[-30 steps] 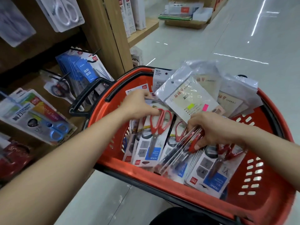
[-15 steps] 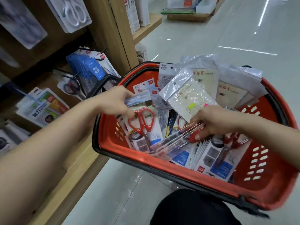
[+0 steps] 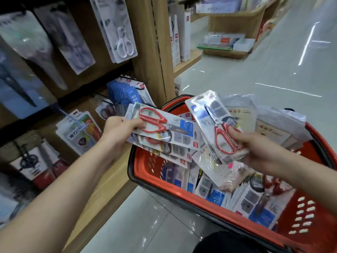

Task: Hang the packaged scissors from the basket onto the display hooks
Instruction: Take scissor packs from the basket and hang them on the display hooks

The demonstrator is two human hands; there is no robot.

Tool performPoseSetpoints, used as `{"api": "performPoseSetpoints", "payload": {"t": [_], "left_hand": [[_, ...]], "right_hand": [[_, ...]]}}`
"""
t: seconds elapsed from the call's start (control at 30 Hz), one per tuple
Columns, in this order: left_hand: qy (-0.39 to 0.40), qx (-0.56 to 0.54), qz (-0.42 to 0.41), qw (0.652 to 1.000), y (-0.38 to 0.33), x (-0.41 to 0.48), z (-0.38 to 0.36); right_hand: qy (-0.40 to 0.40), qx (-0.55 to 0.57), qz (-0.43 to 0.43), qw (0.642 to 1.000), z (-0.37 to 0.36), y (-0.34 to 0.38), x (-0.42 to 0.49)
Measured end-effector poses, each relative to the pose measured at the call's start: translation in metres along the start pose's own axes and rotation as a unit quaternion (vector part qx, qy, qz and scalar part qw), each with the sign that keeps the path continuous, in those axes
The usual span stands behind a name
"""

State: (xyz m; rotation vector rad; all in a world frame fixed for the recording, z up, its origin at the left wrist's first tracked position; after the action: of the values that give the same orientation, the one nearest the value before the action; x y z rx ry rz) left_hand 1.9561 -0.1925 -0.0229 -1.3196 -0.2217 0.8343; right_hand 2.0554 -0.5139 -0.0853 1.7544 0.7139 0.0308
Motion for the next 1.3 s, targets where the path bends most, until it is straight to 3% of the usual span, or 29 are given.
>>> {"api": "performPoseSetpoints", "payload": {"t": [0.3,0.43,0.67,0.77,0.83,0.9,1.17,1.3], "left_hand": [[-0.084,-0.199,0.010,0.976,0.030,-0.042,0.040],[-0.061,-0.260,-0.012,0.963,0.048,-0.074,0.047],[0.004,-0.185,-0.161,0.969,0.059,-0.104,0.095],[0.017,-0.185,-0.187,0.965,0.051,-0.117,0.124],[0.050,-0.222,-0.167,0.959,0.042,-0.122,0.149],[0.085,-0.266,-0.095,0.956,0.040,-0.115,0.177],[0.230,-0.194,0.030,0.953,0.078,-0.101,0.231],[0.135,-0.192,0.001,0.972,0.091,-0.102,0.235]], "right_hand": [[0.016,0.101,-0.047,0.994,-0.107,-0.011,-0.005],[0.037,0.133,-0.052,0.989,-0.157,-0.013,-0.004],[0.057,0.198,-0.013,0.978,-0.228,-0.017,-0.015],[0.071,0.192,0.004,0.979,-0.253,-0.021,-0.016],[0.078,0.181,0.015,0.980,-0.269,-0.021,-0.020],[0.082,0.163,0.031,0.983,-0.282,-0.021,-0.024],[0.188,-0.050,0.086,0.977,-0.345,-0.023,-0.040],[0.202,-0.116,0.109,0.966,-0.370,-0.030,-0.035]]}}
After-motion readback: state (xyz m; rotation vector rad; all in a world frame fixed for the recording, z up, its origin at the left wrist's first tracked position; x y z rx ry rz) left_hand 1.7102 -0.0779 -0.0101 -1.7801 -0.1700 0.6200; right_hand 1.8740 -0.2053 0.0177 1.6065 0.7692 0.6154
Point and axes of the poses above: each hand's wrist, its own x-axis towards the middle knuckle, its own z-axis out of the back of the hand, y = z × x, the point moved 3 cm from there along x, towards the middle knuckle, and after that the axes turned 5 degrees about z, right-handed, at the moved point
